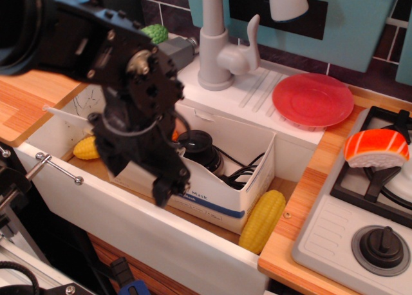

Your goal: Close white1fbox flap

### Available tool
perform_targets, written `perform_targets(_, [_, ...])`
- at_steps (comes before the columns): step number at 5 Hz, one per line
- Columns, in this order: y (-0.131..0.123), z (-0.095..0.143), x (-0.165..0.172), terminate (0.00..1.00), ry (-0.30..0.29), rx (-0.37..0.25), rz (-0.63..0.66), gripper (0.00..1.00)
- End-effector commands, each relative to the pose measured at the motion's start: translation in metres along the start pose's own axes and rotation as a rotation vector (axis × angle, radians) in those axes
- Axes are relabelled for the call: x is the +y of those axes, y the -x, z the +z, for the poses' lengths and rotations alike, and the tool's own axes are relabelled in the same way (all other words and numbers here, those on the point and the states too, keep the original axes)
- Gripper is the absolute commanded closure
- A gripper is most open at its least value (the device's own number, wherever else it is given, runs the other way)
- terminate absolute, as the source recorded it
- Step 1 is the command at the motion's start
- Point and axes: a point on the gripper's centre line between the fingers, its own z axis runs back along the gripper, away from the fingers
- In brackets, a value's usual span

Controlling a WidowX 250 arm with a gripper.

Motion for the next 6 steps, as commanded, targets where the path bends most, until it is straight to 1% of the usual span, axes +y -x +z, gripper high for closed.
perform_targets(1, [-0.051, -0.005, -0.003, 0.00, 0.017, -0.069, -0.079, 0.00])
perform_targets(2, [-0.073, -0.012, -0.005, 0.00, 0.048, -0.080, -0.108, 0.00])
perform_targets(3, [-0.090, -0.028, -0.011, 0.00, 0.089, -0.106, -0.127, 0.00])
perform_targets(4, [-0.098, -0.042, -0.017, 0.00, 0.116, -0.121, -0.126, 0.00])
perform_targets(5, [-0.111, -0.047, -0.019, 0.00, 0.127, -0.123, -0.148, 0.00])
perform_targets(6, [-0.114, -0.049, -0.021, 0.00, 0.124, -0.123, -0.151, 0.00])
